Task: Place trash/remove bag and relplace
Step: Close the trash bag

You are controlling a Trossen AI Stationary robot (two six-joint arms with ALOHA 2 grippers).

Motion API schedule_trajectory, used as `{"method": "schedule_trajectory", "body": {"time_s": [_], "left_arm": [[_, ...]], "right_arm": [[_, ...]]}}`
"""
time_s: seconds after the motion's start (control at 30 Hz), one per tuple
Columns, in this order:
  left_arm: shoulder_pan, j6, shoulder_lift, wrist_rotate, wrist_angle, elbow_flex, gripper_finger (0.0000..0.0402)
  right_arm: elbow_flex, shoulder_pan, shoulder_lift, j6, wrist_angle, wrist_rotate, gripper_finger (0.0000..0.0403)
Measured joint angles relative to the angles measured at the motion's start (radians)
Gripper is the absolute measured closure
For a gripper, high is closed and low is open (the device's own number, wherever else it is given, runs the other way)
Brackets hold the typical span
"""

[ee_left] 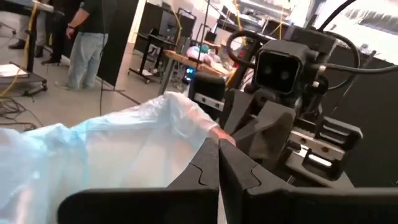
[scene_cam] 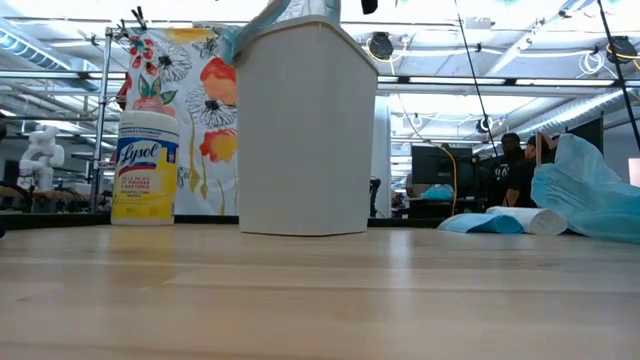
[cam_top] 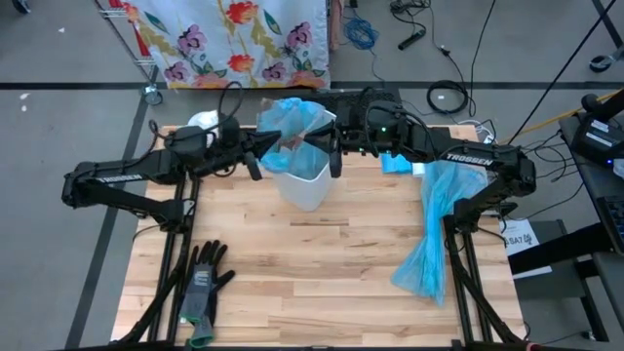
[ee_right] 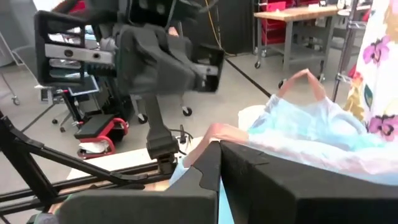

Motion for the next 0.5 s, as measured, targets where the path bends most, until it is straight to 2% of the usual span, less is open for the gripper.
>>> {"method": "schedule_trajectory", "body": {"time_s": [0.1,0.33,0.5], "left_arm": [[0.0,0.017,-0.04,-0.05,-0.046,0.0,0.0401],[0.005,0.014,-0.13,-0.28,-0.242,0.0,0.0401],[0.09,0.013,-0.119,-0.296,-0.356,0.0,0.0401]], "right_arm": [[0.0,0.0,0.0,0.006,-0.008,0.0,0.0403],[0.0,0.0,0.0,0.008,-0.02,-0.001,0.0403],[0.0,0.0,0.003,0.051,-0.021,-0.001,0.0403]]}}
